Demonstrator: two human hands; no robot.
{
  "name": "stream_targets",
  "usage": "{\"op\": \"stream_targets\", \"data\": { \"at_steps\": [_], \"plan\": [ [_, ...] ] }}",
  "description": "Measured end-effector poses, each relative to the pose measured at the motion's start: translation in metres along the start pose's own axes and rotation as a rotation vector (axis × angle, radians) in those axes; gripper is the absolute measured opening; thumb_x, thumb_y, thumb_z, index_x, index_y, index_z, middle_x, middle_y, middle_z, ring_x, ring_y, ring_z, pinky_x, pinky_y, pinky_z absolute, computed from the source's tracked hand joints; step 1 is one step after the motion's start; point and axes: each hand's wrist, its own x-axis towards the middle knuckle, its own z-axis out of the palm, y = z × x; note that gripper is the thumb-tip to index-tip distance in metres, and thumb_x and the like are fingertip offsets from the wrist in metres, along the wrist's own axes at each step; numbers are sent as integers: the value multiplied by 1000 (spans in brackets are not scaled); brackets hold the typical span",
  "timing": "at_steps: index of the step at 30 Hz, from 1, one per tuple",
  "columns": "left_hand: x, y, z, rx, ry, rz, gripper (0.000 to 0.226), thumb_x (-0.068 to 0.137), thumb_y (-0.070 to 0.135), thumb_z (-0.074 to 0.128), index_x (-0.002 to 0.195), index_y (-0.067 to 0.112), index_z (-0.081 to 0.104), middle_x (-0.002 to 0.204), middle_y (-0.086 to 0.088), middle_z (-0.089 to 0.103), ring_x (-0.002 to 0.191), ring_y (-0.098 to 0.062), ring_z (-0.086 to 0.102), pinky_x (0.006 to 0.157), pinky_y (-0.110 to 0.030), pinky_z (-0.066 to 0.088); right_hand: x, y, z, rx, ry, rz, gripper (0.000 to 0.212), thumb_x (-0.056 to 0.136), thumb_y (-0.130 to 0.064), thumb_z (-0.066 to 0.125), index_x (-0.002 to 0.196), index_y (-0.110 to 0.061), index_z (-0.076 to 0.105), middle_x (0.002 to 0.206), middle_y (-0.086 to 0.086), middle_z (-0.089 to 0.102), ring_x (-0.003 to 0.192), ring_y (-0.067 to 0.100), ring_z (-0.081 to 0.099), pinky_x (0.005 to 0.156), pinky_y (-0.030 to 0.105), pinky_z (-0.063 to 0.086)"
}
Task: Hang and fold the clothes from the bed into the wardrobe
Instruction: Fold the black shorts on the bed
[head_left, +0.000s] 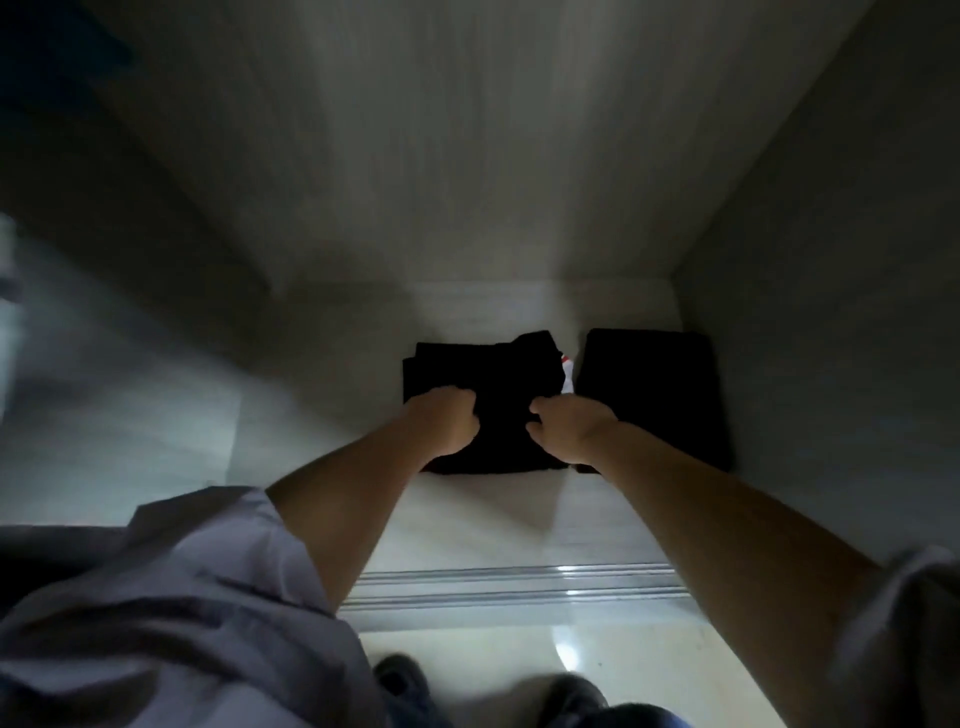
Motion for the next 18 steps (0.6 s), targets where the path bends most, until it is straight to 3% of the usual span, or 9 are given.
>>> {"op": "stream_targets", "data": {
  "at_steps": [2, 5, 8, 12, 15, 18],
  "plan": [
    [-35, 20, -41, 0, 38, -17, 28, 97, 21, 41, 115, 5, 58, 116, -17, 59, 108, -35, 56, 85, -39, 48, -35, -8, -34, 54, 28, 23, 43, 102, -38, 33, 134, -12, 45, 124, 14, 59, 120, 31, 51, 99, 43, 43],
    [-88, 47, -96, 15, 29, -10, 28, 97, 21, 40, 112, 6, 59, 113, -15, 60, 105, -33, 58, 82, -37, 48, -88, -17, -82, 78, 29, 22, 46, 101, -41, 33, 135, -12, 45, 126, 13, 57, 114, 29, 56, 91, 40, 49],
    [-142, 73, -146, 15, 32, -11, 28, 97, 20, 39, 113, 8, 59, 113, -14, 60, 104, -32, 58, 78, -36, 46, -143, -23, -124, 70, 24, 34, 45, 100, -44, 34, 129, -13, 49, 127, 15, 57, 112, 30, 58, 89, 39, 49],
    [-224, 113, -213, -41, 35, -63, 30, 97, 19, 39, 119, 9, 57, 121, -13, 60, 111, -31, 57, 86, -36, 46, -232, -35, -183, 124, 51, 84, 44, 100, -40, 35, 131, -12, 50, 128, 16, 57, 119, 32, 54, 93, 38, 46],
    [-281, 146, -252, -122, 36, -55, 29, 96, 19, 39, 115, 11, 60, 120, -11, 62, 110, -30, 58, 86, -35, 47, -304, -45, -216, 168, 80, 120, 46, 100, -39, 34, 137, -13, 46, 127, 18, 58, 119, 33, 54, 93, 38, 45],
    [-325, 164, -284, -154, 73, 22, 26, 96, 18, 40, 108, 11, 62, 120, -13, 62, 109, -31, 58, 85, -34, 47, -360, -50, -234, 210, 150, 160, 42, 101, -39, 36, 126, -10, 53, 123, 20, 61, 115, 35, 56, 90, 37, 45]
  ]
}}
